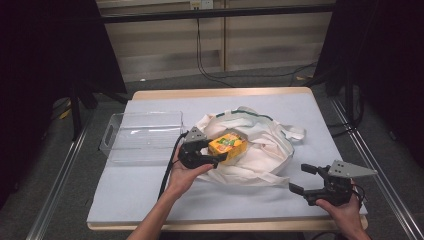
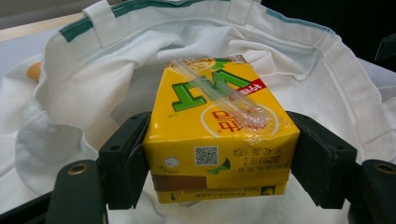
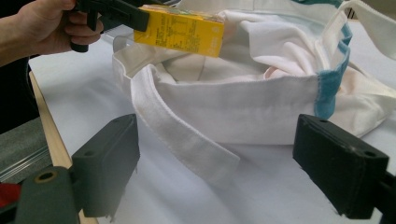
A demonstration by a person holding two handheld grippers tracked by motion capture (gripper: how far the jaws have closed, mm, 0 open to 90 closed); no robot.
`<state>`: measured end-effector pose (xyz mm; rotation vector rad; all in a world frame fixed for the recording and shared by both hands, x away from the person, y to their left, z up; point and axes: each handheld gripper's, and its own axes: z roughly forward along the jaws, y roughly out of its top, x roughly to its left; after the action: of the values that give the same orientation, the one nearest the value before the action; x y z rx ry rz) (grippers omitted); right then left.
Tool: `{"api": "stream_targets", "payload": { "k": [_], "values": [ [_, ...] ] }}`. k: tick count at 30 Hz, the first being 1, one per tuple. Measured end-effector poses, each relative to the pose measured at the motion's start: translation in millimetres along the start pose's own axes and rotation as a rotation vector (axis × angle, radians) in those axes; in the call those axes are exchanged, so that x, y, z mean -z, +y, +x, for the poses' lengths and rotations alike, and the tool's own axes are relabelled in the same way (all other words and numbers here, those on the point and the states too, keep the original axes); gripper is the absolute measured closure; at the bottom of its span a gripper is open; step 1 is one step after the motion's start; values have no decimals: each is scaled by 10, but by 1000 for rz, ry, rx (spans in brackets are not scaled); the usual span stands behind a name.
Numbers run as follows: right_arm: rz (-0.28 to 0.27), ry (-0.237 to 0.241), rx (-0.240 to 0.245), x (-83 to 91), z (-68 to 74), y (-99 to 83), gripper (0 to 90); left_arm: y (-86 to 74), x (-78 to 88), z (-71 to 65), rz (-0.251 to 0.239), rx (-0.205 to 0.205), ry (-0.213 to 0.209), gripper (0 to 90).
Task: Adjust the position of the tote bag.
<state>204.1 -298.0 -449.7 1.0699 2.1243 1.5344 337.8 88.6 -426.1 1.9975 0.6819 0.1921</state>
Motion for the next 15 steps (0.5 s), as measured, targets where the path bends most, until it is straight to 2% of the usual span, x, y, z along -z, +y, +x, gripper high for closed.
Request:
{"api": "stream_targets", "payload": {
  "k": [12,15],
  "values": [
    [0,5,-7,-4,-12,-2,140,62,110,83,22,28,-4,274],
    [2,4,-1,3,-12,-3,140,84,127,89,52,15,-10,275]
  ]
}}
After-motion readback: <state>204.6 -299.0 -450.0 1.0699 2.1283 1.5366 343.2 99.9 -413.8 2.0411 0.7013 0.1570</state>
